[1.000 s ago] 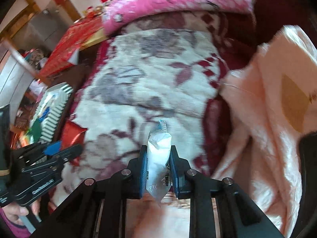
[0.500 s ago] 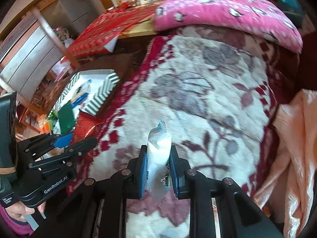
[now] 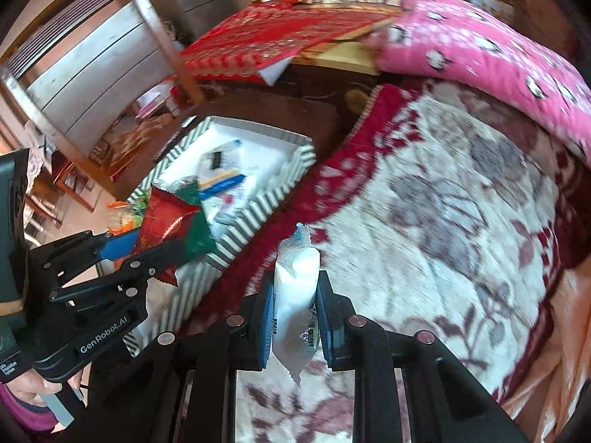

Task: Organize snacks
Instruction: 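Carry the red candy packet and white packet over the striped tray, then open both grippers to drop the packets into the tray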

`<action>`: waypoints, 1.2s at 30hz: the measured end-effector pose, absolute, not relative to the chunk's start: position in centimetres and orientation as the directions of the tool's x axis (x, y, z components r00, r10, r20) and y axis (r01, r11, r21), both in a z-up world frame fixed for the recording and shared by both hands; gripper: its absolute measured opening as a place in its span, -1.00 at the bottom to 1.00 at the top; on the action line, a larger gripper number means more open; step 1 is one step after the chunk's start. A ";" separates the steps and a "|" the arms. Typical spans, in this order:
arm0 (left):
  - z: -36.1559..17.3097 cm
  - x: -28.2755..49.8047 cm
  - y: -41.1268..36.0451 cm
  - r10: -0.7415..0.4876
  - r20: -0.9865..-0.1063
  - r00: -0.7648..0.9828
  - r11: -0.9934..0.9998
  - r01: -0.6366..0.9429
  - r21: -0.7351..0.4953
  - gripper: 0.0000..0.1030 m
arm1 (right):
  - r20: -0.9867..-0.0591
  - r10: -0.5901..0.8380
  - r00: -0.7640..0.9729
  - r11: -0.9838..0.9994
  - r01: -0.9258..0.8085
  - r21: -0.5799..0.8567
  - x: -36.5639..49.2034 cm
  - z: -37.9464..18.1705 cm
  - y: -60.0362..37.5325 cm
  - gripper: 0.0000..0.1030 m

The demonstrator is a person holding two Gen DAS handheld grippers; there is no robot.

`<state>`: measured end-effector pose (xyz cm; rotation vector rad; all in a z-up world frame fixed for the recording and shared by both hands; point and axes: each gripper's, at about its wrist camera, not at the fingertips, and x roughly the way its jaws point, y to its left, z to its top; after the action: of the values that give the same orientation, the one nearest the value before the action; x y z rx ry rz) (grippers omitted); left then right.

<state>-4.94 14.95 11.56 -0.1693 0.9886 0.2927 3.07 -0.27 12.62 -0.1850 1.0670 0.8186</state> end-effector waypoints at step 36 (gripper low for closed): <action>9.8 -7.0 25.1 0.255 -0.855 0.452 0.854 -0.519 -0.020 0.09 | -0.822 0.569 0.005 0.571 -0.722 0.391 5.3 9.0 17.2 -0.19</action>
<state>-7.01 25.07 9.76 -0.2974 0.9936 0.4867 5.33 17.19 8.98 -0.1582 1.1928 1.0175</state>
